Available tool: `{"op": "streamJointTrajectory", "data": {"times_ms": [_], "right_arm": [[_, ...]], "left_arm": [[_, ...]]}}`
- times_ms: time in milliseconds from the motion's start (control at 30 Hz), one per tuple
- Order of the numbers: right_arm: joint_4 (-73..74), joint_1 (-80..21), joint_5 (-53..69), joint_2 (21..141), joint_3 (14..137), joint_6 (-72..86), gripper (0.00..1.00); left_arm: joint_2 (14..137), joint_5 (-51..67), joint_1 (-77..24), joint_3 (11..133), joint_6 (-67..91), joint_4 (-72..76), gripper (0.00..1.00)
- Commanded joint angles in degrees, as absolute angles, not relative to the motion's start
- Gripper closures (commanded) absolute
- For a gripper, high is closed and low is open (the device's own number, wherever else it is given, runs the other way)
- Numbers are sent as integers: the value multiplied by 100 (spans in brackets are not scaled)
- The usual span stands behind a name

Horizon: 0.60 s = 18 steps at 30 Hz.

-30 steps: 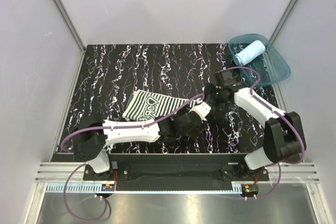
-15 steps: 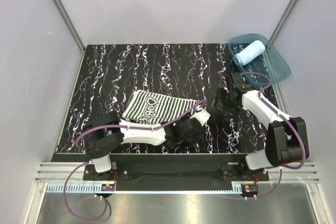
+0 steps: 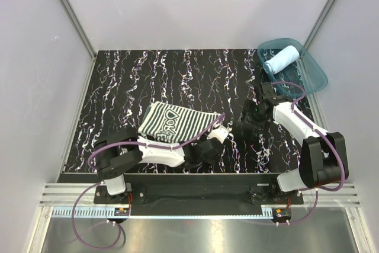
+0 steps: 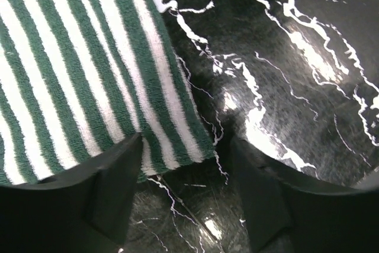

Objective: Roll the towels
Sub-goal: Roll the towel

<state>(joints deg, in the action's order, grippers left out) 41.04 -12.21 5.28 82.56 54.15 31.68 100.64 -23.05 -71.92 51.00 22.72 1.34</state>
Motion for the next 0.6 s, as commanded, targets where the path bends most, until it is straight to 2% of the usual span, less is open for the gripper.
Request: {"op": "streamJointTrajectory", "data": {"times_ms": [0,33,67,100,300,567], "right_arm": [[4140,-1204,615,8130,5440,3067,18],[4166,-1195,615,8121,5440,3067,18],[4157,-1204,607,8112,5440,3067,19],[4175,-1195,606,8086,5449,3059,19],[4149,-1195,843,8034,5616,3059,21],[3385,-1195,2301,7402,5511,3252,28]], "left_arm": [[10318,-2381,-7216,5089,2548,238,48],[10318,-2408,-7216,5089,2584,194,59],[10310,-2443,-7216,5054,2636,202,65],[10257,-2469,-7216,5028,2654,211,78],[9871,-2514,-7216,4843,2768,150,99],[8493,-2286,-7119,4167,3461,325,100]]}}
